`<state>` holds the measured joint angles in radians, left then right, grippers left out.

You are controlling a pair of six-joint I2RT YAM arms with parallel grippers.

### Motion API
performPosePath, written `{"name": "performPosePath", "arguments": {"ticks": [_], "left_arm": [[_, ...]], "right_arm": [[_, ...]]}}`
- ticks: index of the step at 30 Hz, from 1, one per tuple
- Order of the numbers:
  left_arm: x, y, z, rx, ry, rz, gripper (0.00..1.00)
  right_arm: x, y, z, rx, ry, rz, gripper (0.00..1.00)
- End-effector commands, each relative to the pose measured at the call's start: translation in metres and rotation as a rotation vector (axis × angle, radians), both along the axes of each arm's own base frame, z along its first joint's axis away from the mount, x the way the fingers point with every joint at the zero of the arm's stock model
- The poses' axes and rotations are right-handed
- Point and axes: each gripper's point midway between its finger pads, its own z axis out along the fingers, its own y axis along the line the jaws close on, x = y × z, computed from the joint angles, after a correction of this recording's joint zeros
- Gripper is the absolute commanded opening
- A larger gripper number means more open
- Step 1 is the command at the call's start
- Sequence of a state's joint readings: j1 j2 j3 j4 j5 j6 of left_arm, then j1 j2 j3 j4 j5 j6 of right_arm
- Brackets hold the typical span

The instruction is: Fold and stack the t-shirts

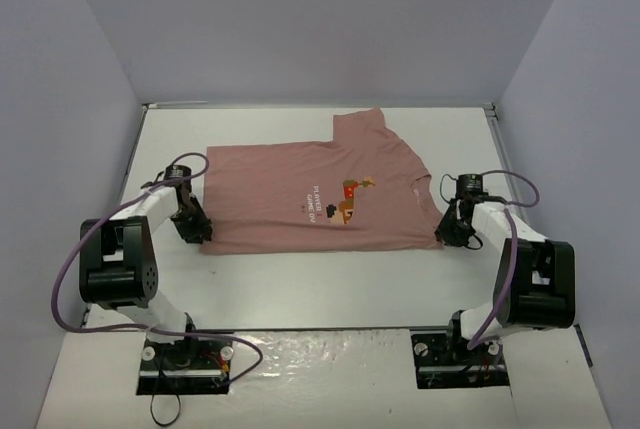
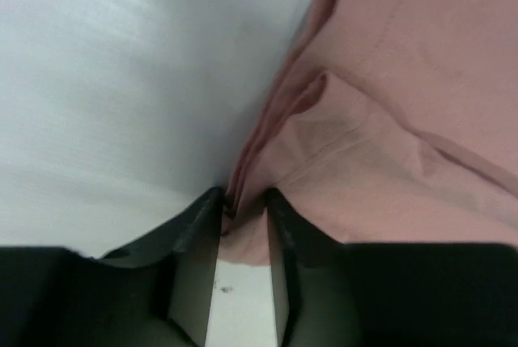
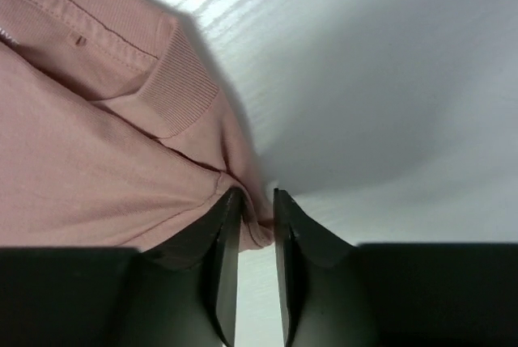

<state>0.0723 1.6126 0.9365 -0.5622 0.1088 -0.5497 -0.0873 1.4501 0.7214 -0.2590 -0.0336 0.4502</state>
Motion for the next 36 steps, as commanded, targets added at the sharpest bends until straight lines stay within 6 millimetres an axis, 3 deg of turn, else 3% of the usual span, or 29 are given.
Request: {"name": "performPosePath", "arguments": {"ticks": [1, 3, 5, 7, 9, 12, 16, 22, 28, 33, 36], "left_arm": [[-0.026, 0.013, 0.016, 0.070, 0.046, -0.011, 0.39], [-0.014, 0.012, 0.037, 0.067, -0.019, -0.015, 0.52], [-0.007, 0.010, 0.049, 0.067, -0.057, -0.022, 0.56], [0.009, 0.000, 0.077, 0.041, -0.152, -0.041, 0.60], [0.018, -0.013, 0.093, 0.006, -0.206, -0.062, 0.60], [0.028, -0.046, 0.099, -0.060, -0.241, -0.138, 0.59], [0.033, -0.070, 0.072, -0.133, -0.209, -0.153, 0.53], [0.029, -0.066, 0.024, -0.138, -0.103, -0.105, 0.42], [0.021, -0.044, 0.004, -0.090, -0.046, -0.041, 0.41], [0.023, -0.035, 0.009, -0.069, -0.054, -0.040, 0.41], [0.033, -0.038, 0.027, -0.075, -0.112, -0.062, 0.42]], "right_arm": [[0.019, -0.017, 0.042, -0.090, -0.086, -0.009, 0.35], [0.037, -0.008, 0.066, -0.088, -0.157, 0.025, 0.39], [0.046, 0.000, 0.078, -0.087, -0.189, 0.049, 0.40], [0.066, 0.028, 0.100, -0.066, -0.254, 0.137, 0.43], [0.076, 0.055, 0.111, -0.013, -0.283, 0.208, 0.43], [0.085, 0.083, 0.104, 0.061, -0.269, 0.263, 0.43], [0.087, 0.101, 0.086, 0.145, -0.251, 0.282, 0.43], [0.071, 0.099, 0.029, 0.195, -0.166, 0.261, 0.43], [0.048, 0.056, 0.000, 0.128, -0.108, 0.184, 0.42], [0.044, 0.030, 0.008, 0.051, -0.125, 0.158, 0.42], [0.057, 0.037, 0.030, 0.033, -0.180, 0.195, 0.42]]}}
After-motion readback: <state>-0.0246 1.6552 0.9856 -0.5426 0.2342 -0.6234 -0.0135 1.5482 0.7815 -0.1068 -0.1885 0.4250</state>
